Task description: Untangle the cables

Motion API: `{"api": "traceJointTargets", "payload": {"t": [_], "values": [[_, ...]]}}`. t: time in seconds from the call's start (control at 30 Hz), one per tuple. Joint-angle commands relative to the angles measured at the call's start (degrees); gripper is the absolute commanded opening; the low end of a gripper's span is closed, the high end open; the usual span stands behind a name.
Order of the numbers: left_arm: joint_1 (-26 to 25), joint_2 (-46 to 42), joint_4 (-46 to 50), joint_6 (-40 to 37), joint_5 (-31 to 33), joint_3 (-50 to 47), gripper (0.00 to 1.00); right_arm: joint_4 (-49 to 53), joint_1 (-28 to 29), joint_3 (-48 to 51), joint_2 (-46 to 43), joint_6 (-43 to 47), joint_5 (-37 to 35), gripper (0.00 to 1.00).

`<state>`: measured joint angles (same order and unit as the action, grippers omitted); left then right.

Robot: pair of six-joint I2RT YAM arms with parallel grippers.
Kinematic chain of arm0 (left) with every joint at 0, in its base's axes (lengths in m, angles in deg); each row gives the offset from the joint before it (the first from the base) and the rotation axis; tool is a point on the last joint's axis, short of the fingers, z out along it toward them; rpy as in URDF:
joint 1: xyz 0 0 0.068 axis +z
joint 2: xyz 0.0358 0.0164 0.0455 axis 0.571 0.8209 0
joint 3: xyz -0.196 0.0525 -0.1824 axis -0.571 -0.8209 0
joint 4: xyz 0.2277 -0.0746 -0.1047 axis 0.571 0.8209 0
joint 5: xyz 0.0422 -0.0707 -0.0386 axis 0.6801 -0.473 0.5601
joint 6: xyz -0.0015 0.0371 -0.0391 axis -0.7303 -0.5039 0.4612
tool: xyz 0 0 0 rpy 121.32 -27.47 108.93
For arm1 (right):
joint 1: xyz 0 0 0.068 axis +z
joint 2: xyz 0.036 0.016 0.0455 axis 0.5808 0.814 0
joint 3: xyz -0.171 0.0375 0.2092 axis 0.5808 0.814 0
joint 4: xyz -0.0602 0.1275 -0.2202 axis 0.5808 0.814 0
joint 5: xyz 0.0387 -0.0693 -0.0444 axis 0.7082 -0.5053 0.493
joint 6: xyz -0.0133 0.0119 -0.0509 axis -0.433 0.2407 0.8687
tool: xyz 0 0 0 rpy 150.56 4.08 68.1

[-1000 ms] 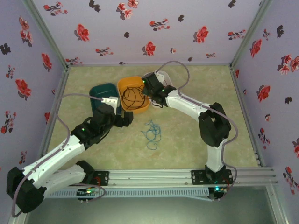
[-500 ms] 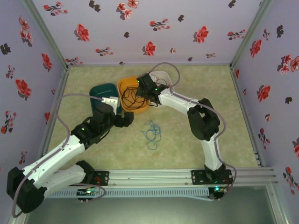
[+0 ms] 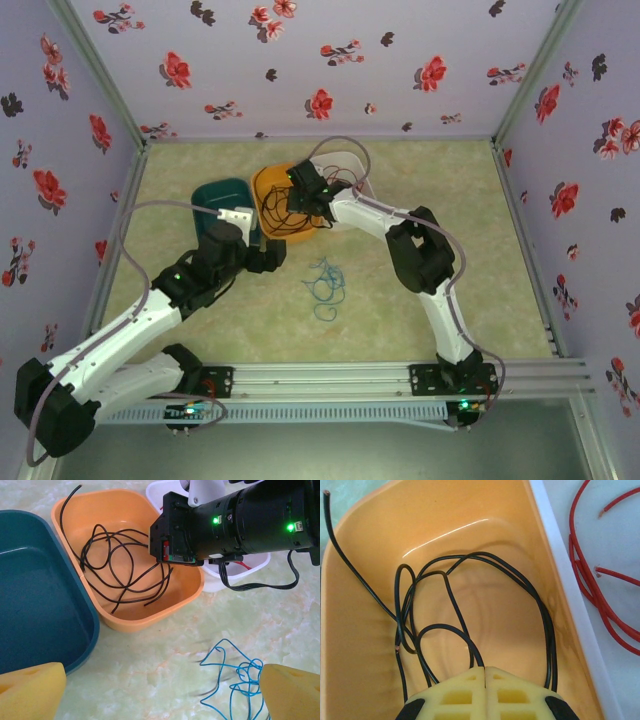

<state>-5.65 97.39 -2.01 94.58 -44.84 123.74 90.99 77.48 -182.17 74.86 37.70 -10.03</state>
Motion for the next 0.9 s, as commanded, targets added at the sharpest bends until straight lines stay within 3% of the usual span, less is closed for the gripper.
{"api": "traceJointTargets", "payload": {"t": [0.0, 0.43, 0.67, 0.87], "values": [[0.7, 0.0, 1.1, 1.0, -0.6, 1.0, 1.0, 1.7, -0.2, 0.9, -2.8, 1.2, -1.1, 0.05], [0.9, 0.0, 1.3, 2.0, -0.7, 1.0, 1.0, -1.9, -0.1, 9.2, -7.5, -1.0, -0.9, 0.07], [0.9, -0.1, 1.7, 2.6, -0.7, 1.1, 1.0, -1.3, 0.0, 8.3, -7.1, 0.3, -0.6, 0.31], [0.9, -0.6, 1.9, 2.8, -0.7, 1.2, 1.0, 1.8, 0.0, 6.8, -10.2, 4.5, -4.5, 0.43]]}}
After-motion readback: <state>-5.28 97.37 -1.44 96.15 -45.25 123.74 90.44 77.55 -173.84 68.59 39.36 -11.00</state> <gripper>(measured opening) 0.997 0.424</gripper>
